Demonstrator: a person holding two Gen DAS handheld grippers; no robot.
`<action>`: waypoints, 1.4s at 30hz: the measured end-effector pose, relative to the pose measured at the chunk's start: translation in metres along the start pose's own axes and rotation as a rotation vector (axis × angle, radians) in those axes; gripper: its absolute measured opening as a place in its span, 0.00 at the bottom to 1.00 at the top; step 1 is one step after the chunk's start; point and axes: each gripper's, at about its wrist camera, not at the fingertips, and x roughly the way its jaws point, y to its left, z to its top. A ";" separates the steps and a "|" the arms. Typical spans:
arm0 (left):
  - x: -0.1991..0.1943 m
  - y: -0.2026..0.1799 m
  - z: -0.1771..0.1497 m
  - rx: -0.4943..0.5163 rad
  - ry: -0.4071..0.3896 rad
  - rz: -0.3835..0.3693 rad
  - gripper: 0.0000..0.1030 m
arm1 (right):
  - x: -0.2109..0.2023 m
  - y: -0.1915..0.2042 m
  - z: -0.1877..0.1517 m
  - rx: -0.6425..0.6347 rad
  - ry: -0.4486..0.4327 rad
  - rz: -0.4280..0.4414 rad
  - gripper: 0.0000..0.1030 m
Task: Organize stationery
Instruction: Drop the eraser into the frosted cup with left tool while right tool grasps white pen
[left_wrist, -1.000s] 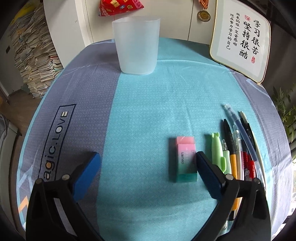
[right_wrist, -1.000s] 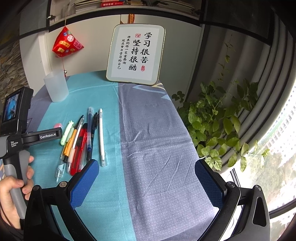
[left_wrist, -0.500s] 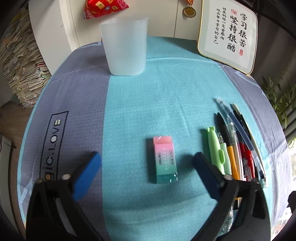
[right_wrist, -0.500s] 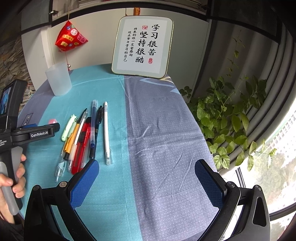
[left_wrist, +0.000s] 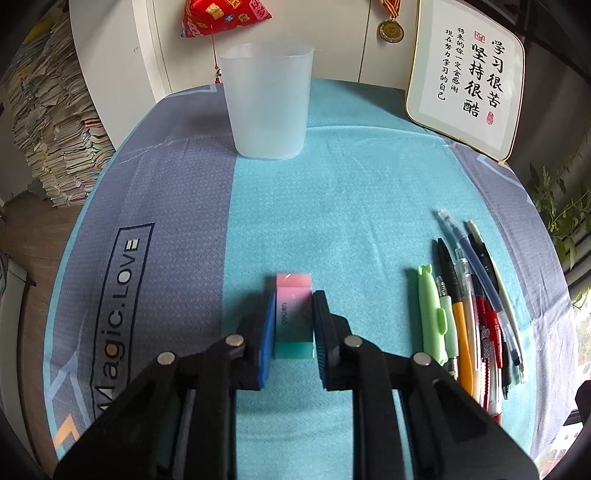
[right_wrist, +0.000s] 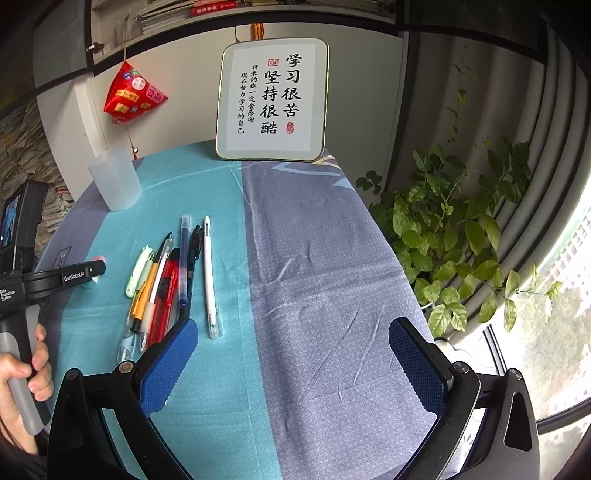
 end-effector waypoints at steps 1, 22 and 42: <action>-0.001 0.001 -0.001 -0.009 0.001 -0.005 0.17 | -0.001 0.000 0.000 -0.002 -0.004 0.003 1.00; -0.053 0.026 -0.027 0.004 -0.092 -0.018 0.17 | 0.061 0.033 0.027 -0.115 0.137 0.118 0.68; -0.046 0.037 -0.037 0.012 -0.060 -0.065 0.17 | 0.096 0.072 0.035 -0.197 0.147 0.109 0.08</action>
